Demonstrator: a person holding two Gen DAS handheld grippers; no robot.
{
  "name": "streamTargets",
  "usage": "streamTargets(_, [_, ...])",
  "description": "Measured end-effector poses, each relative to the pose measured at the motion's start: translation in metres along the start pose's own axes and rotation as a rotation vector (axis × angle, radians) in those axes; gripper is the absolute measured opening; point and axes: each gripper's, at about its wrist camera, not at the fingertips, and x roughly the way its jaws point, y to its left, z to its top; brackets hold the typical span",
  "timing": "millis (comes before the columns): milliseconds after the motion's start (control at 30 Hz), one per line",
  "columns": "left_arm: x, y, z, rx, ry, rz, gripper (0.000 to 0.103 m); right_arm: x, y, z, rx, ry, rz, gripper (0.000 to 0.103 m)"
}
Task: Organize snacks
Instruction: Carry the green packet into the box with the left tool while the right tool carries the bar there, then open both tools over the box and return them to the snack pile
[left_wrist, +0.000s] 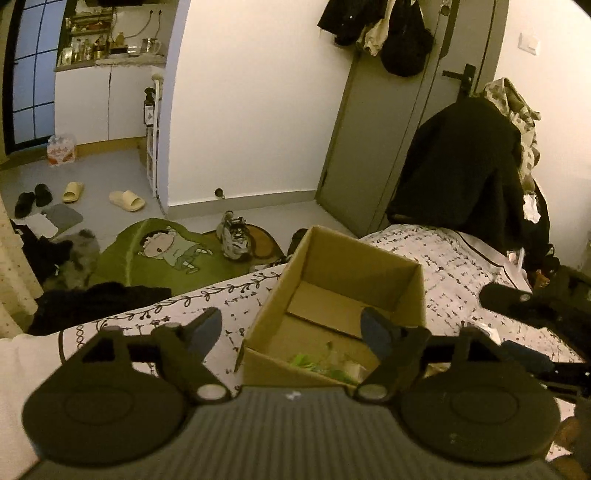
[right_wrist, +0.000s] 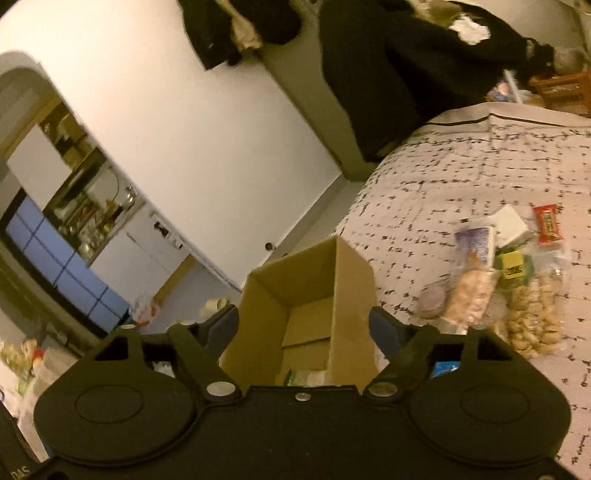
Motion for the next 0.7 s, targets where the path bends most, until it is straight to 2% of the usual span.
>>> streamTargets(67, [-0.001, -0.001, 0.002, -0.012, 0.008, 0.002, 0.081, -0.003, -0.004, 0.004, 0.015, 0.011, -0.038, 0.079])
streamTargets(133, [-0.003, -0.002, 0.003, -0.023, 0.015, -0.008, 0.082, -0.01, -0.009, 0.005, 0.029, 0.003, -0.058, 0.084])
streamTargets(267, [-0.011, -0.007, 0.004, -0.008, -0.004, 0.001, 0.088, -0.019, -0.018, 0.008, 0.029, 0.049, -0.107, 0.084])
streamTargets(367, [-0.013, -0.011, 0.005, 0.001, 0.008, -0.013, 0.088, -0.023, -0.032, 0.013, 0.082, 0.087, -0.119, 0.084])
streamTargets(500, [-0.018, -0.022, 0.006, 0.026, 0.014, -0.046, 0.094, -0.025, -0.042, 0.015, 0.101, 0.096, -0.178, 0.084])
streamTargets(700, [-0.023, -0.045, 0.003, 0.046, 0.043, -0.086, 0.094, -0.029, -0.064, 0.018, 0.173, 0.1, -0.204, 0.084])
